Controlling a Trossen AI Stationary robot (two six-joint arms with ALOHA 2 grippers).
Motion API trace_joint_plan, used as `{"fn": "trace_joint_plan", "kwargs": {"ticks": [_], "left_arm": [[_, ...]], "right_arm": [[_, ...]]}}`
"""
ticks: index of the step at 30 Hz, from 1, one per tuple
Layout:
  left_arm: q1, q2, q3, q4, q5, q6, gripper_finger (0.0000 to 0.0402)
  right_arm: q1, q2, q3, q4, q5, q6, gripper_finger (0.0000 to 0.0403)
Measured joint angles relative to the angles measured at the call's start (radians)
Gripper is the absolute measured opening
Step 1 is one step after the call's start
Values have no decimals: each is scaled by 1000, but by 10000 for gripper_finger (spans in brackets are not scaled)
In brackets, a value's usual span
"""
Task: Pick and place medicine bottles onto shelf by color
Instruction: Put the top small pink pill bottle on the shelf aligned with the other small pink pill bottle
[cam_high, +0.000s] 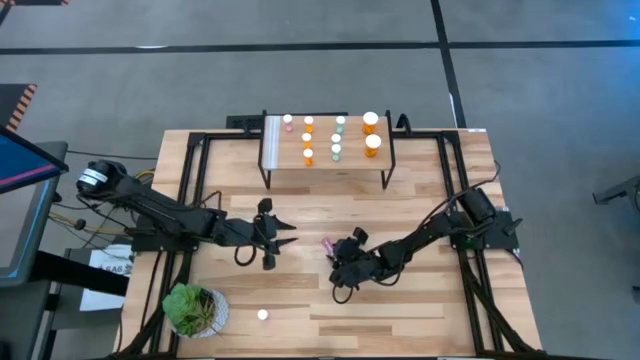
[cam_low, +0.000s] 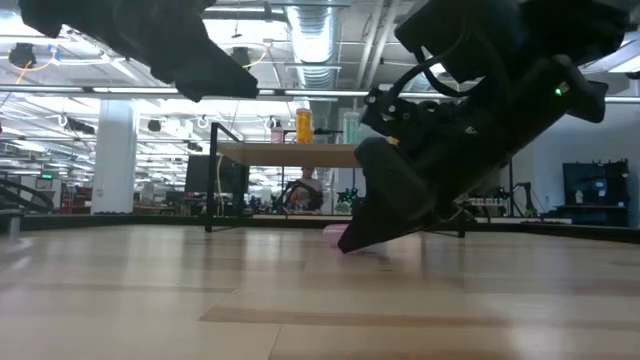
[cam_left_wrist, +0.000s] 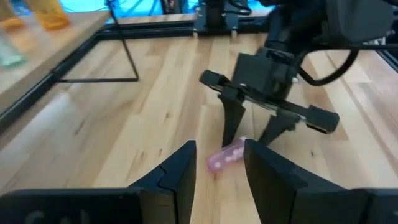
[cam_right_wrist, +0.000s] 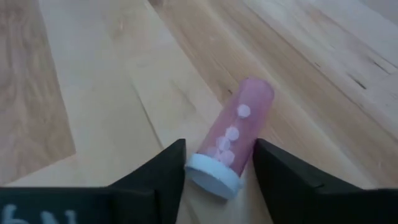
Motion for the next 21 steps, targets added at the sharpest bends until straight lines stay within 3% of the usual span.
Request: {"fn": "trace_joint_plan", "kwargs": {"ticks": [9, 15, 21], "left_arm": [[0, 164, 98, 1, 152, 82, 127], [0, 313, 192, 1, 211, 126, 175], [1, 428, 307, -68, 166, 158, 235]], "right_arm": [[14, -31, 0, -23, -8, -27, 125], [46, -107, -1, -38, -24, -85, 134], [75, -158, 0, -11, -28, -130, 151]]}}
